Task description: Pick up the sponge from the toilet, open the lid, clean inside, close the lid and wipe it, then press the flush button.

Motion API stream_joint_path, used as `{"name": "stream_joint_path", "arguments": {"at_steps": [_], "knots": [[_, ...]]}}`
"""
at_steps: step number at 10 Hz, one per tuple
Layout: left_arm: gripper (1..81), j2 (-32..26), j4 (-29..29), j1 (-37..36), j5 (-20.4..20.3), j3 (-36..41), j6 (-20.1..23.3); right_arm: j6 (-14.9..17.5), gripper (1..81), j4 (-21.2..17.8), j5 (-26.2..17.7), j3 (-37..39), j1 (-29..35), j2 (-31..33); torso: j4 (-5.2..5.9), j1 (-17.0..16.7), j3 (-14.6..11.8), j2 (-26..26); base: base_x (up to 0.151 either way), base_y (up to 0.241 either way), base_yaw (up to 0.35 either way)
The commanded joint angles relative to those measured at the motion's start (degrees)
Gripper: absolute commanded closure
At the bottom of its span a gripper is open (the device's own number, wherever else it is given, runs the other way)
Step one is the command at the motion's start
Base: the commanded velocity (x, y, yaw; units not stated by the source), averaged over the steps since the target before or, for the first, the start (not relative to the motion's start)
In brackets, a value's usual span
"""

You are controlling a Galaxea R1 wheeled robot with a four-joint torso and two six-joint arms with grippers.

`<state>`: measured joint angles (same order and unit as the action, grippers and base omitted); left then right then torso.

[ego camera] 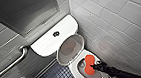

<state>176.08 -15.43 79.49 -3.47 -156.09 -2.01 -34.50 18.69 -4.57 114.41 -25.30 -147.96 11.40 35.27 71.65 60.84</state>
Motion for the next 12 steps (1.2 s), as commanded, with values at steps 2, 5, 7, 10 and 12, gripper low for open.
{"name": "stream_joint_path", "arguments": {"at_steps": [2, 5, 7, 10, 12], "knots": [[1.0, -0.03, -0.21, 2.99, 5.14, -0.18, -0.10, -1.09, 81.1, -0.14, -2.20, -6.55, 2.13, 5.52, 0.00, 0.00, 0.00, 0.00, 0.000, 0.000, 0.000], [1.0, 0.59, -0.56, 3.08, 5.14, -0.18, -0.01, -2.77, 81.1, -0.14, -2.20, -11.93, 1.51, 11.42, 0.00, 0.00, 0.00, 0.00, 0.000, 0.000, 0.000], [1.0, 0.86, -0.56, 3.00, 5.06, -0.18, 0.17, -4.35, 81.1, -0.14, -2.20, -13.61, 0.11, 14.42, 0.00, 0.00, 0.00, 0.00, 0.000, 0.000, 0.000], [1.0, 1.12, -0.56, 3.00, 5.06, -0.18, 0.25, -7.60, 81.1, -0.23, -0.26, -12.82, -6.04, 17.32, 0.00, 0.00, 0.00, 0.00, 0.000, 0.000, 0.000], [1.0, 1.47, -0.65, 3.08, 5.14, -0.18, 0.34, -13.74, 81.1, -0.23, 3.42, -9.14, -12.18, 17.49, 0.00, 0.00, 0.00, 0.00, 0.000, 0.000, 0.000]]}}
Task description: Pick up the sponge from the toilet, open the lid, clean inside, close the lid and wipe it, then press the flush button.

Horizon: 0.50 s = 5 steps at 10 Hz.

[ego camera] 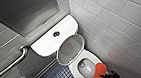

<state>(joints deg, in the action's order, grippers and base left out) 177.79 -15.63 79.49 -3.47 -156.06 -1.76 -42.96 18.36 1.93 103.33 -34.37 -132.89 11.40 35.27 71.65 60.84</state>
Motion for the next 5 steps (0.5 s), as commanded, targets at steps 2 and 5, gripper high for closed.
{"name": "stream_joint_path", "arguments": {"at_steps": [2, 5], "knots": [[1.0, 0.20, -0.46, 2.99, 5.14, -0.21, 0.17, -6.79, 81.1, 0.10, -0.26, 4.24, -7.95, 1.72, 0.00, 0.00, 0.00, 0.00, 0.000, 0.000, 0.000], [1.0, 0.20, -0.54, 3.08, 5.06, -0.21, 0.26, -6.96, 81.1, -0.08, 4.31, 3.64, -14.11, 1.99, 0.02, 0.00, 0.00, 0.00, 0.000, 0.000, 0.000]]}}
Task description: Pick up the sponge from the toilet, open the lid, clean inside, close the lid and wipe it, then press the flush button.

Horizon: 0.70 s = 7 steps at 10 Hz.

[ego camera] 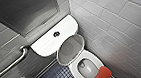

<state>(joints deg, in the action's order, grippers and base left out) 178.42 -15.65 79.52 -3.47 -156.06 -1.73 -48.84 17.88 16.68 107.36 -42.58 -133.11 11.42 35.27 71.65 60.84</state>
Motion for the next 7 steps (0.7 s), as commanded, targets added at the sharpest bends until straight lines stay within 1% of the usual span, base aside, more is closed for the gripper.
{"name": "stream_joint_path", "arguments": {"at_steps": [1, 2, 3, 4, 5, 7], "knots": [[1.0, -0.43, -0.52, 2.97, 5.06, -0.21, 0.24, -1.09, 81.1, 0.57, -10.27, -1.20, -8.16, 2.03, 0.00, 0.00, 0.00, 0.00, 0.000, 0.000, 0.000], [1.0, -0.43, -0.52, 3.05, 5.06, -0.21, 0.24, -1.09, 81.1, 0.66, -9.38, -0.32, -9.77, 1.59, 0.00, 0.00, -0.02, 0.00, 0.000, 0.000, 0.000], [1.0, -0.43, -0.52, 2.97, 5.06, -0.21, 0.24, -1.09, 81.1, 0.75, -6.75, -0.23, -9.94, 2.03, 0.00, 0.00, -0.02, 0.02, 0.000, 0.000, 0.000], [1.0, -0.43, -0.52, 2.97, 5.06, -0.21, 0.24, -1.00, 81.1, 1.10, -6.31, -2.50, -10.29, 2.91, 0.00, 0.00, -0.02, 0.02, 0.000, 0.000, 0.000], [1.0, -0.43, -0.52, 2.97, 5.06, -0.21, 0.24, -0.91, 81.1, 1.01, -6.13, -3.84, -11.95, 3.35, 0.00, 0.00, -0.04, 0.02, 0.000, 0.000, 0.000], [1.0, -0.34, -0.52, 2.97, 4.97, -0.21, 0.24, -0.65, 81.1, 1.10, -2.89, -3.23, -19.25, 3.26, 0.00, 0.00, -0.04, 0.02, 0.000, 0.000, 0.000]]}}
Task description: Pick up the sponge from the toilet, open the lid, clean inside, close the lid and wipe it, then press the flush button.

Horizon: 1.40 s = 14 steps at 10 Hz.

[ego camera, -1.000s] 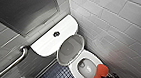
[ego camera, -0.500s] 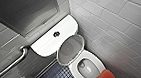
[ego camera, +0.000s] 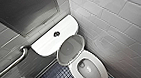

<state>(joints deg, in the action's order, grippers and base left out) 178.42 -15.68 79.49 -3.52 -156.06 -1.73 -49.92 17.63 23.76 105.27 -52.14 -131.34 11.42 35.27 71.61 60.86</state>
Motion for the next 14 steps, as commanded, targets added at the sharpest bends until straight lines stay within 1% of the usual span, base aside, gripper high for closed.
{"name": "stream_joint_path", "arguments": {"at_steps": [1, 3, 4, 5, 6, 7, 8, 9, 10, 11, 12, 13, 14], "knots": [[1.0, -0.34, -0.49, 2.91, 5.02, -0.30, 0.24, 0.53, 81.1, 1.36, -8.91, -1.04, -13.29, 1.41, 0.00, 0.00, 0.00, 0.00, 0.000, 0.000, 0.000], [1.0, -0.34, -0.49, 2.91, 5.02, -0.30, 0.24, 0.61, 81.1, 1.36, -7.51, 1.58, -19.27, -0.08, 0.02, 0.00, 0.00, 0.00, 0.000, 0.000, 0.000], [1.0, -0.34, -0.58, 2.91, 5.02, -0.30, 0.24, 1.14, 81.1, 1.53, -5.93, 3.17, -20.86, -0.79, 0.02, 0.00, 0.00, 0.00, 0.000, 0.000, 0.000], [1.0, -0.34, -0.49, 2.91, 5.02, -0.30, 0.50, 1.67, 81.1, 2.15, -3.72, 3.09, -20.95, -0.53, 0.02, 0.00, 0.00, 0.00, 0.000, 0.000, 0.000], [1.0, -0.34, -0.49, 2.91, 5.02, -0.30, 0.68, 1.76, 81.1, 5.55, -3.19, 0.56, -19.55, 0.52, 0.02, 0.00, 0.00, 0.00, 0.000, 0.000, 0.000], [1.0, -0.34, -0.49, 2.91, 5.02, -0.30, 0.68, 1.84, 81.1, 10.61, -2.76, -3.46, -19.37, 2.01, 0.02, 0.00, 0.00, 0.00, 0.000, 0.000, 0.000], [1.0, -0.34, -0.49, 2.91, 5.02, -0.30, 0.68, 2.72, 81.1, 16.26, -2.23, -5.34, -19.63, 2.29, 0.02, 0.00, 0.00, 0.02, 0.000, 0.000, 0.000], [1.0, -0.34, -0.49, 2.91, 5.02, -0.38, 0.68, 2.56, 81.1, 19.28, -2.65, -3.09, -19.90, 0.55, 0.02, 0.00, 0.00, 0.02, 0.000, 0.000, 0.000], [1.0, -0.17, -0.49, 2.91, 5.11, -0.38, 0.68, 2.11, 81.1, 20.34, -3.02, 0.10, -21.72, -1.32, 0.02, 0.00, 0.00, 0.02, 0.000, 0.000, 0.000], [1.0, -0.17, -0.49, 2.91, 5.11, -0.47, 0.68, 2.20, 81.1, 18.85, -2.67, 0.46, -24.11, -1.67, 0.02, 0.00, 0.00, 0.02, 0.000, 0.000, 0.000], [1.0, -0.17, -0.49, 2.82, 5.11, -0.47, 0.68, 3.16, 81.1, 13.14, -3.02, 1.33, -25.87, -2.64, 0.02, 0.00, 0.00, 0.02, 0.000, 0.000, 0.000], [1.0, -0.17, -0.49, 2.82, 5.11, -0.47, 0.59, 11.49, 81.1, 4.96, -4.58, 2.13, -27.09, -4.03, 0.02, 0.00, 0.00, 0.02, 0.000, 0.000, 0.000], [1.0, -0.17, -0.49, 2.82, 5.11, -0.47, 0.59, 24.66, 81.1, -8.79, -7.47, 2.47, -27.63, -5.35, 0.02, 0.00, 0.00, 0.02, 0.000, 0.000, 0.000]]}}
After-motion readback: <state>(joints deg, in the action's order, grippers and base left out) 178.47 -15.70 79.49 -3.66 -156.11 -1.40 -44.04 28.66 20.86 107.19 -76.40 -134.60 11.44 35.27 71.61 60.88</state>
